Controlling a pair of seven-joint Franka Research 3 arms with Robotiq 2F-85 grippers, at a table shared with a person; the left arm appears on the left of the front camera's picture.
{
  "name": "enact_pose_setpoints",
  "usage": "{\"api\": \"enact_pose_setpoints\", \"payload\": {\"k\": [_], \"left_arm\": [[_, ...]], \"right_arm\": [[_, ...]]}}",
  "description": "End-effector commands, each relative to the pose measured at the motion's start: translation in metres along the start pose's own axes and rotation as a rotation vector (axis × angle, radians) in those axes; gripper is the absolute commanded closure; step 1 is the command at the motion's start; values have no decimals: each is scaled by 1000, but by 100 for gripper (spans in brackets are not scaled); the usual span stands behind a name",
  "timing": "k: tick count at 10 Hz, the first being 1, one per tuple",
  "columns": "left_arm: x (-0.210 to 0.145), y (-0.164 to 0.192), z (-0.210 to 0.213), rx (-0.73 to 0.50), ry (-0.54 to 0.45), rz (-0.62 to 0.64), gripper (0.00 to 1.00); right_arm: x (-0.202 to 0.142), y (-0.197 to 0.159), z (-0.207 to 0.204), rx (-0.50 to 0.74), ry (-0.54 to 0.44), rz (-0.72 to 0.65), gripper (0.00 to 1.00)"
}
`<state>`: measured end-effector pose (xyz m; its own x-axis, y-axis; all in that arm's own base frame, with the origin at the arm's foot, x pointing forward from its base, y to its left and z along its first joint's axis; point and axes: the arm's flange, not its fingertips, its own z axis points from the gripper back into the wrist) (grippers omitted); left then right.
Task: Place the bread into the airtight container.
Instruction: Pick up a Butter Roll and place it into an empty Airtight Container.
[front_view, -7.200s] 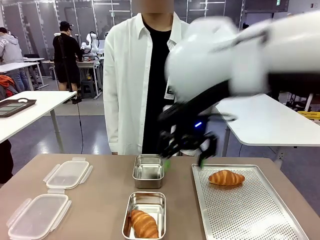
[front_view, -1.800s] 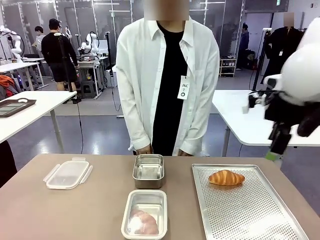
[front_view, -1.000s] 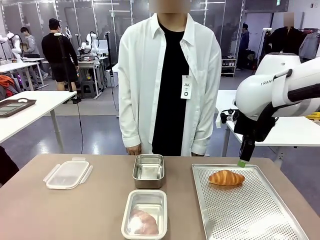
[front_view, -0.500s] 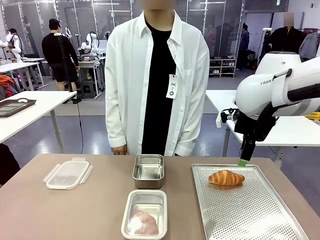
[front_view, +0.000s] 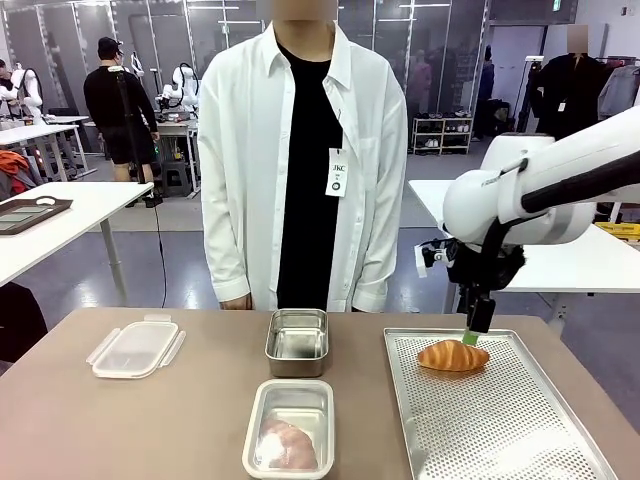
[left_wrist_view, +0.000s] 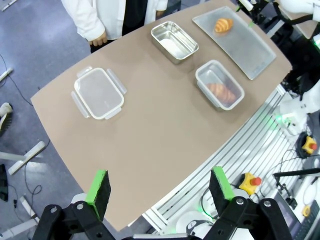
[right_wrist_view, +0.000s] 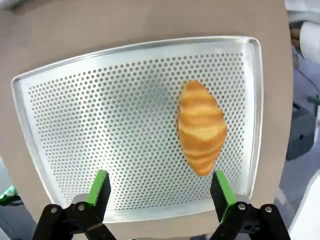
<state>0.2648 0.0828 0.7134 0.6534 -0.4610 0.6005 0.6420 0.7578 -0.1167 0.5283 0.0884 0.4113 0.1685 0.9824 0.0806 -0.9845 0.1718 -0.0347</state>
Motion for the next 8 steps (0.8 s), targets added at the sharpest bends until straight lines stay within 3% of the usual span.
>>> {"api": "enact_pose_setpoints", "payload": {"k": [1, 5, 8], "left_arm": [[1, 0, 2, -7, 1, -17, 0], [1, 0, 2, -7, 1, -17, 0], [1, 0, 2, -7, 1, -17, 0]], "right_arm": [[2, -28, -9, 47, -2, 89, 0], [10, -59, -40, 94, 35, 81, 0], [6, -62, -69, 107, 57, 86, 0]]}}
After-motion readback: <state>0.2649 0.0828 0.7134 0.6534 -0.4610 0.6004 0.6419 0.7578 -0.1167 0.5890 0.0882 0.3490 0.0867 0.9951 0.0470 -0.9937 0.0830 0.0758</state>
